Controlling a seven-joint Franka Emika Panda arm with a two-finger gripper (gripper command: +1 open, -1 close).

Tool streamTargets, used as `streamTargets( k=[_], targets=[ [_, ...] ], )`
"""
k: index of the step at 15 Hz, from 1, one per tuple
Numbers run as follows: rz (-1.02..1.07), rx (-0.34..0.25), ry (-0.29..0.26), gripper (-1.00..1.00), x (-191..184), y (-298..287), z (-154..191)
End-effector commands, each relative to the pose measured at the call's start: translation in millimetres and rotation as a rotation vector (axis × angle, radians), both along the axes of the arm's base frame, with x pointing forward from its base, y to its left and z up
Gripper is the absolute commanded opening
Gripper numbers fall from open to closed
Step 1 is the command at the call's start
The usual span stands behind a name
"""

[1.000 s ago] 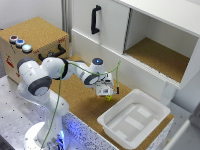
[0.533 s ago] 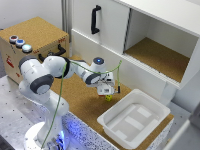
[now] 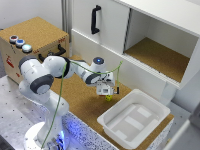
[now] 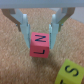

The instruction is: Put the pink block inside the right cabinet

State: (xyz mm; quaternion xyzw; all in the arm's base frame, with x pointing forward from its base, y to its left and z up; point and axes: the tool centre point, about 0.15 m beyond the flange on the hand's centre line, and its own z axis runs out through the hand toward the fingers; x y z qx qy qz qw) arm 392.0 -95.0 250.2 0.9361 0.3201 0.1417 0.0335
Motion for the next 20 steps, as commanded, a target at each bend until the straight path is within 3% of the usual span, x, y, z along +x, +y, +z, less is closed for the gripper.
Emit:
streamTargets(
  k=[1, 10, 20],
  targets=[
    [-0.032, 0.044, -0.019, -1.00, 4, 11, 61],
    [-0.249, 0.061, -0.094, -1.00, 8, -47, 146],
    [-0.415, 0.086, -0.062, -1.00, 7, -121, 155]
  ],
)
